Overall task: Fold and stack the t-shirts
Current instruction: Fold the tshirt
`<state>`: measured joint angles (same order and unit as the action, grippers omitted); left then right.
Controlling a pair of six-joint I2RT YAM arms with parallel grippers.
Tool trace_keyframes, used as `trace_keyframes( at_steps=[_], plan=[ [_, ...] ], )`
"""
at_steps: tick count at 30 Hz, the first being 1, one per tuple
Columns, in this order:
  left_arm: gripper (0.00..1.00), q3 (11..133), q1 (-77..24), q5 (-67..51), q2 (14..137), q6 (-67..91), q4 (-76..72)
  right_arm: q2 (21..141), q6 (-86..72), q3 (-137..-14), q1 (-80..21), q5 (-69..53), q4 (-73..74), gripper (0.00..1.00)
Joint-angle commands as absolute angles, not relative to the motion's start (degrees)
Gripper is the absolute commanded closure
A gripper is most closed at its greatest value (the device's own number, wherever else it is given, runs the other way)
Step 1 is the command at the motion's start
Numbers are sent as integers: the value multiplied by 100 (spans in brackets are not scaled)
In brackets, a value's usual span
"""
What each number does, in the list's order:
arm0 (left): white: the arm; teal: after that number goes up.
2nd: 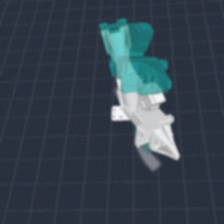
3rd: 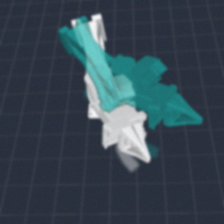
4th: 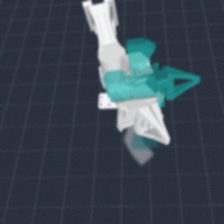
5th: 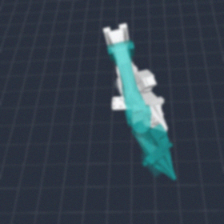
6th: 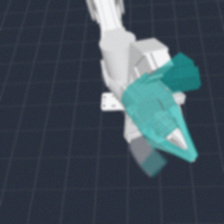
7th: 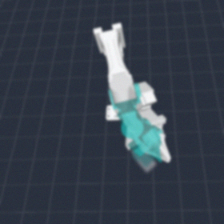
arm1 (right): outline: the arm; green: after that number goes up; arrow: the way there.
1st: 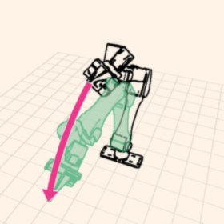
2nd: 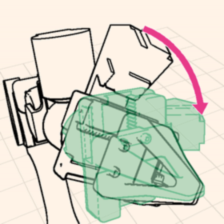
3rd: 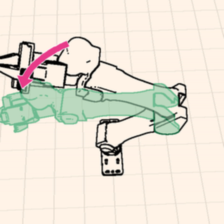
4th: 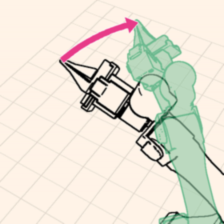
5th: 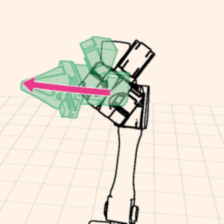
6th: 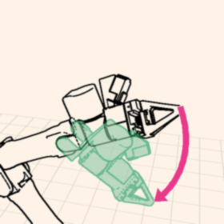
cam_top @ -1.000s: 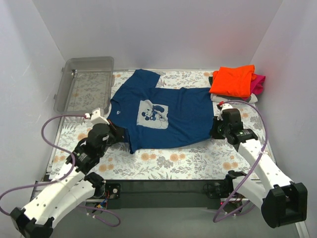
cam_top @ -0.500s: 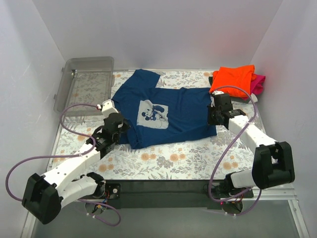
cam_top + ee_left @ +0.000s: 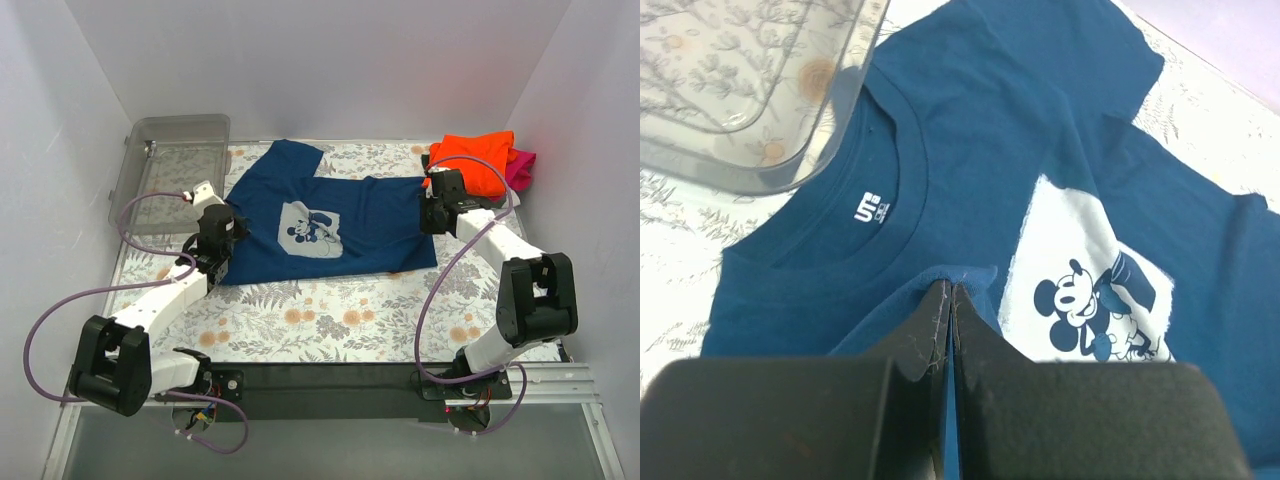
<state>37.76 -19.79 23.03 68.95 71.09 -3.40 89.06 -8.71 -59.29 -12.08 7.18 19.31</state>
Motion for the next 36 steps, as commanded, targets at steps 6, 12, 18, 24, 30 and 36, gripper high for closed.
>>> trace_keyframes(
  at_steps=[6, 12, 18, 24, 30, 36],
  plan=[
    [100, 4183, -1775, 1723, 6891, 6495, -1169, 8816, -738, -6565, -1081, 712, 1775, 99],
    [100, 4342, -1609, 1424, 7285, 6398, -1485, 9026, -686, -6776, -941, 721, 1784, 99],
    [100, 4192, -1345, 1301, 7865, 6407, -1951, 9395, -712, -6820, -862, 685, 1767, 99],
    [100, 4544, -1178, 1134, 8788, 6311, -2012, 9878, -721, -6978, -835, 677, 1758, 99],
    [100, 4964, -1143, 906, 9281, 6135, -2153, 10028, -721, -7084, -835, 677, 1775, 99],
    [100, 5256, -1143, 1028, 9580, 6064, -2197, 9967, -721, -7031, -835, 756, 1767, 99]
  ],
)
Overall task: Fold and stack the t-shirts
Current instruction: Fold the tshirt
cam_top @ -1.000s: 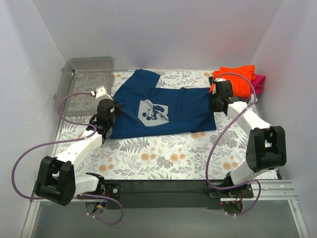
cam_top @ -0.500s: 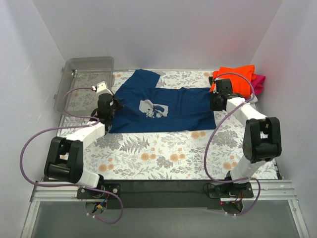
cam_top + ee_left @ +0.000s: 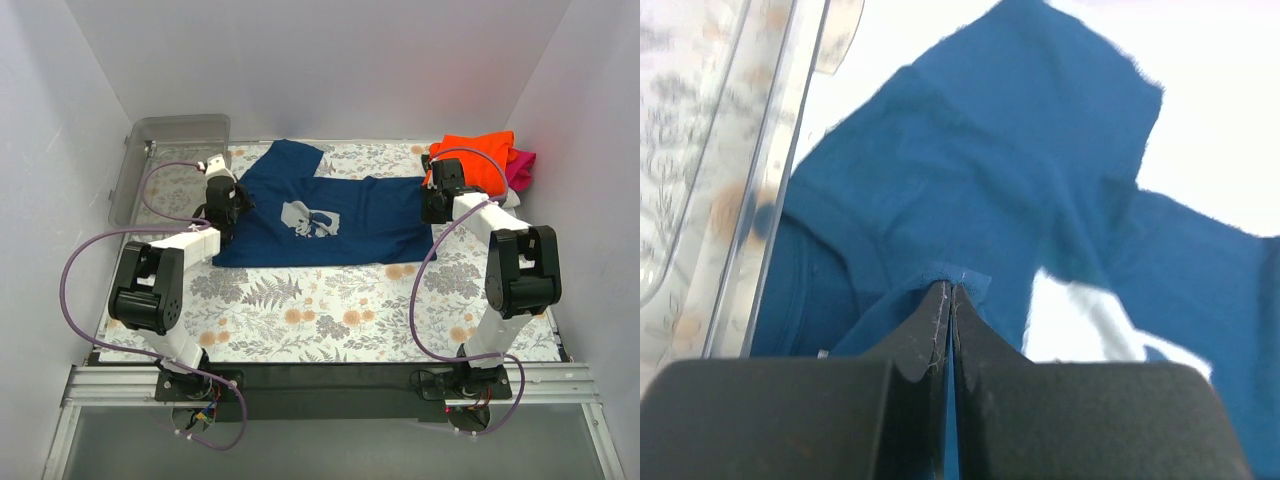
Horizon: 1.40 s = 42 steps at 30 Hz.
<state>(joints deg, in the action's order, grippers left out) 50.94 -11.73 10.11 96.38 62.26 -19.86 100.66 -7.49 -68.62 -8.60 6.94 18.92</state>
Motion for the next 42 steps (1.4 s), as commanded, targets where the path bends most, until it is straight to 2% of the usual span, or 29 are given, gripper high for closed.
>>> trace_keyframes(
  at_steps=[1, 9, 18, 24, 26, 27, 28, 29, 31, 32, 34, 35, 42],
  plan=[
    [100, 5117, -1143, 1037, 9528, 6064, -2423, 9923, -712, -7005, -826, 791, 1767, 99],
    [100, 5300, -1134, 783, 9466, 6038, -2557, 9861, -712, -6987, -809, 782, 1767, 99],
    [100, 5589, -1081, 896, 9975, 5950, -2523, 9888, -703, -6970, -809, 756, 1767, 99],
    [98, 5985, -1046, 1537, 10379, 6170, -1715, 9896, -703, -6970, -817, 729, 1767, 99],
    [83, 6117, -1037, 1660, 10450, 6266, -1452, 9862, -703, -6970, -817, 712, 1767, 99],
    [71, 6143, -1046, 1679, 10459, 6293, -1433, 9853, -703, -6970, -809, 695, 1767, 99],
    [45, 6152, -1046, 1670, 10450, 6310, -1415, 9809, -712, -6970, -817, 677, 1767, 85],
    [37, 6152, -1037, 1635, 10407, 6319, -1432, 9774, -712, -6970, -817, 668, 1767, 74],
    [26, 6170, -1055, 1460, 10328, 6346, -1450, 9651, -712, -6952, -809, 659, 1767, 58],
    [20, 6161, -1072, 1415, 10240, 6346, -1468, 9607, -712, -6935, -817, 650, 1767, 55],
    [17, 6152, -1133, 1318, 10073, 6302, -1520, 9432, -721, -6865, -809, 642, 1767, 48],
    [13, 6109, -1238, 1310, 10020, 6276, -1538, 9378, -729, -6821, -817, 642, 1767, 47],
    [11, 5845, -1871, 1222, 9616, 6258, -1547, 9106, -791, -6338, -809, 598, 1767, 44]
  ],
)
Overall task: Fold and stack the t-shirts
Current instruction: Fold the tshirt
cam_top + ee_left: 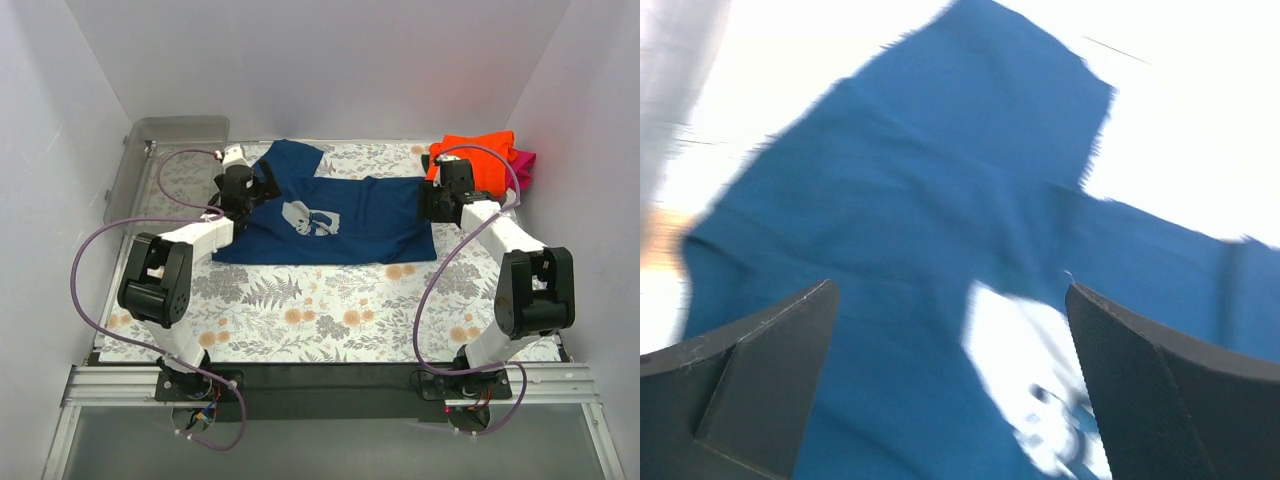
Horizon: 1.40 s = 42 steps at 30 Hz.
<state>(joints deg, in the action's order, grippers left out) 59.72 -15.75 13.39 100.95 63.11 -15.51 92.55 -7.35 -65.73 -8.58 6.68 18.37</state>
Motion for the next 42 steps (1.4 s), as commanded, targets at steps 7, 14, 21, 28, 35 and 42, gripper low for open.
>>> trace_keyframes(
  at_steps=[7, 14, 21, 28, 35, 42],
  plan=[
    [10, 4828, -2461, 1380, 8861, 6775, -1363, 8973, -826, -5626, -817, 730, 1749, 48],
    [10, 3957, -2487, 1529, 8324, 7198, -1222, 9140, -844, -5405, -817, 738, 1705, 61],
    [9, 3472, -2487, 1582, 8262, 7453, -1204, 9334, -835, -5405, -791, 791, 1714, 77],
    [9, 3287, -2487, 1652, 8086, 7488, -1204, 9361, -835, -5335, -747, 852, 1758, 78],
    [9, 3208, -2487, 1670, 8007, 7506, -1195, 9307, -853, -5256, -756, 888, 1775, 73],
    [8, 3147, -2487, 1705, 8016, 7532, -1187, 9396, -747, -5247, -747, 449, 1784, 81]
  ],
)
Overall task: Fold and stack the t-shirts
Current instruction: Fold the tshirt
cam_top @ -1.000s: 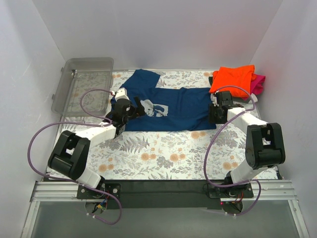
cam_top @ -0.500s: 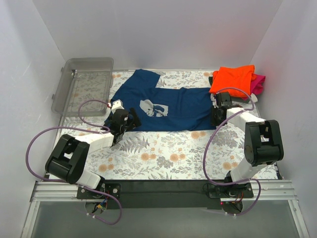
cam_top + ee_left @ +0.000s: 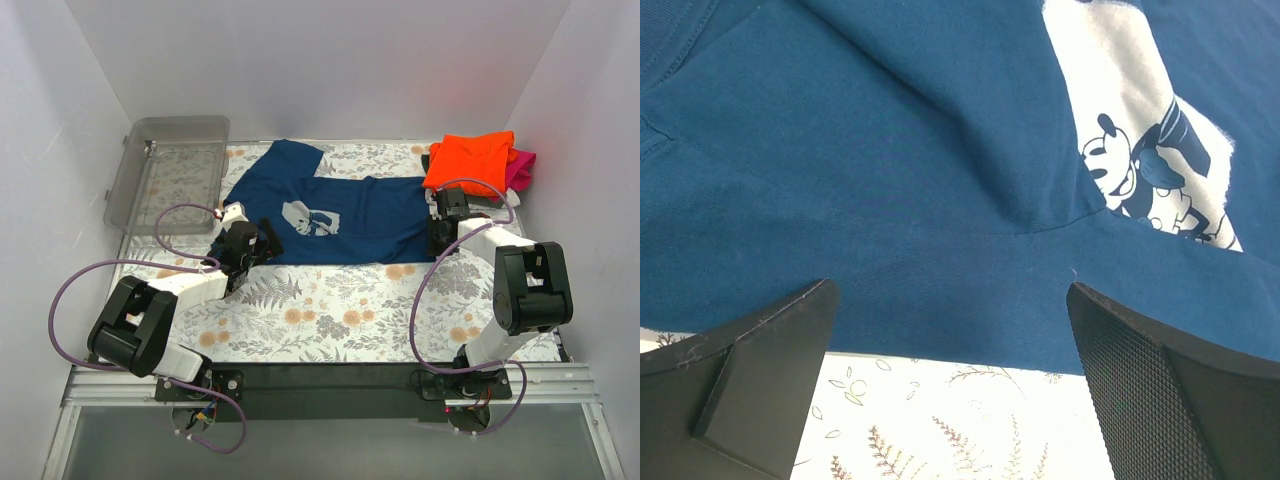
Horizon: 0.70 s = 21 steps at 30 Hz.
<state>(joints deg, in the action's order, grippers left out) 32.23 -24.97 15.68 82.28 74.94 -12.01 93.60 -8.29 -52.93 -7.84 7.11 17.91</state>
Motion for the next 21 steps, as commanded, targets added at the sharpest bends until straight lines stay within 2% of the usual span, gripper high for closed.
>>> trace_keyframes(
  at_steps=[1, 3, 5, 11, 21],
  plan=[
    [8, 3129, -2487, 1714, 8050, 7550, -1221, 9396, -738, -5238, -756, 466, 1793, 85],
    [8, 3068, -2487, 1723, 8103, 7559, -1274, 9404, -712, -5238, -747, 527, 1837, 89],
    [8, 3015, -2487, 1801, 8174, 7576, -1380, 9361, -686, -5238, -756, 597, 1881, 99],
    [7, 2839, -2487, 2205, 8130, 7629, -1415, 8983, -607, -5212, -660, 1362, 2039, 99],
    [5, 2716, -2355, 2373, 7893, 7620, -1345, 8799, -563, -5168, -352, 1170, 2083, 99]
  ],
)
